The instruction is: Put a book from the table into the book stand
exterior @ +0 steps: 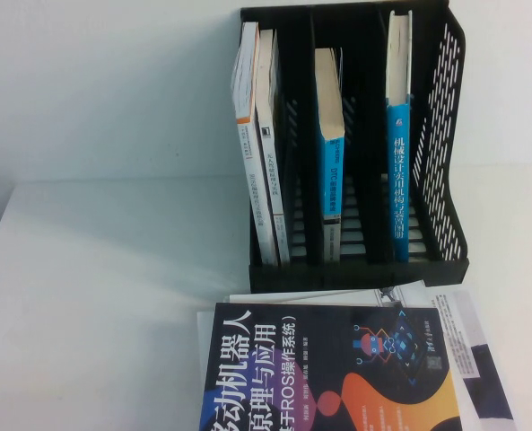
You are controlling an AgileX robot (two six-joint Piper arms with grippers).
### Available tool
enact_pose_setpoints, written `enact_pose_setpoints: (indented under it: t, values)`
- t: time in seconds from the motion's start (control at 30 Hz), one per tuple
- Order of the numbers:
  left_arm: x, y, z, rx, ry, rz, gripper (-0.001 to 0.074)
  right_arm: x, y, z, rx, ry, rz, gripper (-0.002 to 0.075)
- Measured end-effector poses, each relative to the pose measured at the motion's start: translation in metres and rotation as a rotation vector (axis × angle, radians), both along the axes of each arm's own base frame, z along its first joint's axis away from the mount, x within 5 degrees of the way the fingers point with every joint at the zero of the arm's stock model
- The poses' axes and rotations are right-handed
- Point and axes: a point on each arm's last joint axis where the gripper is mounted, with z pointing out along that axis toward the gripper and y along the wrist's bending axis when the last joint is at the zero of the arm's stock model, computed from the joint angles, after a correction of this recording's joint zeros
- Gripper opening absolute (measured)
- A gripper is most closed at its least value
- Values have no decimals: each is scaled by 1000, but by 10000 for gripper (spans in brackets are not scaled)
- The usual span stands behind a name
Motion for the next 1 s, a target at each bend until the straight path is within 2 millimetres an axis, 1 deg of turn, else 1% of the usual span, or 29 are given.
enact_pose_setpoints:
  t: [0.43,0.53,0.63,0.67,0.77,0.83,0.93,1.0]
  values:
    - [0,0,0,0,0,0,-4,0,0,0,0,0,0,-3]
    - [0,0,0,0,0,0,-4,3,-3,-2,-40,-45,-14,-3]
    - [0,0,0,0,0,0,-4,7,-7,-13,-72,-134,-47,-3]
    - [0,0,0,0,0,0,-4,7,-7,-19,-67,-167,-58,-3]
    - [0,0,0,0,0,0,-4,5,-9,-39,-30,-252,-77,-3]
    - [0,0,0,0,0,0,-4,2,-9,-44,13,-291,-91,-3]
    - [0,0,0,0,0,0,-4,1,-11,-47,61,-262,-128,-3]
    - [0,0,0,0,0,0,-4,0,-13,-51,91,-212,-167,-3]
